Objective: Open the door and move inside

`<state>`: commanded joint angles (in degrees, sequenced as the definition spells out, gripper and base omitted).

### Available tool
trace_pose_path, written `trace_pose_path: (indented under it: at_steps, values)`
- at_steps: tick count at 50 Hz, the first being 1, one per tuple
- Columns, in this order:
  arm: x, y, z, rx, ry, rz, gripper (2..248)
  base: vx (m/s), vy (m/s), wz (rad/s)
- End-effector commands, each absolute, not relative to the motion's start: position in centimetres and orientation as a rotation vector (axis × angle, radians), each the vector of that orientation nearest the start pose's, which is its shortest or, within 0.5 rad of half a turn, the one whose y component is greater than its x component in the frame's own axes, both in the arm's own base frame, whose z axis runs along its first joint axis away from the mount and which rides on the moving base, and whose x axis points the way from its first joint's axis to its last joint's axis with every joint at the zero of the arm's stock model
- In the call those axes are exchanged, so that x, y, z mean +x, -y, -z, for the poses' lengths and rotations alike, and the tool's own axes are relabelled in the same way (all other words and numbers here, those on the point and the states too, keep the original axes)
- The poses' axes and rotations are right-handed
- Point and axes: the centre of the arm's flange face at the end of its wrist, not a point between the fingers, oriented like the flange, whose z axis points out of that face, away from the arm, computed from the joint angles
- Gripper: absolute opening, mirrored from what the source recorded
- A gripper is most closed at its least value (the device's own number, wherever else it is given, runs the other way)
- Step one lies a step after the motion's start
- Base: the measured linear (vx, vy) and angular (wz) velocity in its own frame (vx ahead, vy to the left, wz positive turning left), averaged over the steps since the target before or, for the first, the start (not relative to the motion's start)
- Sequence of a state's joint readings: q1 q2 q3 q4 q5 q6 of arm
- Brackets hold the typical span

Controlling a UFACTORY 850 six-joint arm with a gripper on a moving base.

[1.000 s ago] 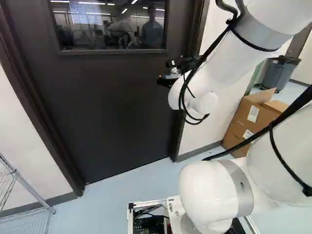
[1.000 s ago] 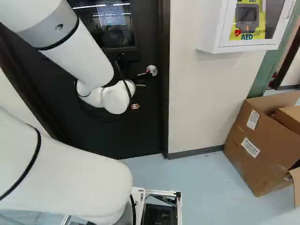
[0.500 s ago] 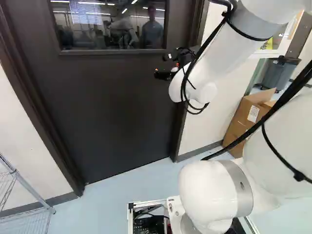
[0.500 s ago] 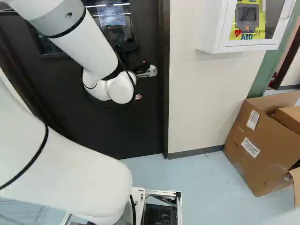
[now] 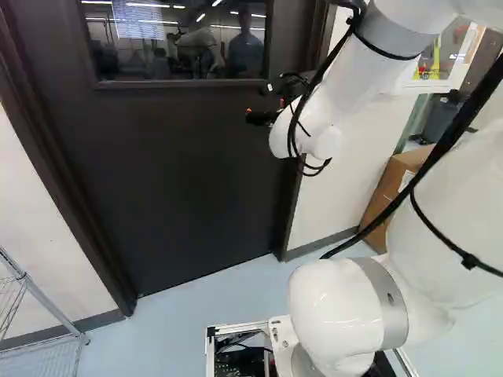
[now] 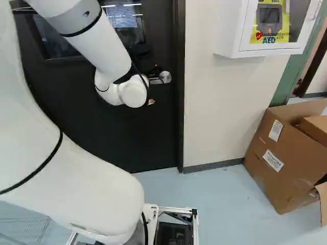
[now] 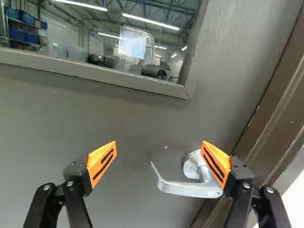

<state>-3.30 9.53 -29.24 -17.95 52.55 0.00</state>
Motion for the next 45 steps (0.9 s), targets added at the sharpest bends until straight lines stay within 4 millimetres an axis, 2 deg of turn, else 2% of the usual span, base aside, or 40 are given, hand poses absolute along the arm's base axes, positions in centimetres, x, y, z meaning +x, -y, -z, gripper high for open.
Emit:
trace_pose_path:
  at_steps: [24, 45]
  values:
    - [42.7, -0.4, -48.7, -2.233, 0.434, 2.142, 247, 0.0, 0.0, 0.0]
    - [43.0, -0.4, -46.5, -2.278, 0.432, 2.079, 247, 0.0, 0.0, 0.0]
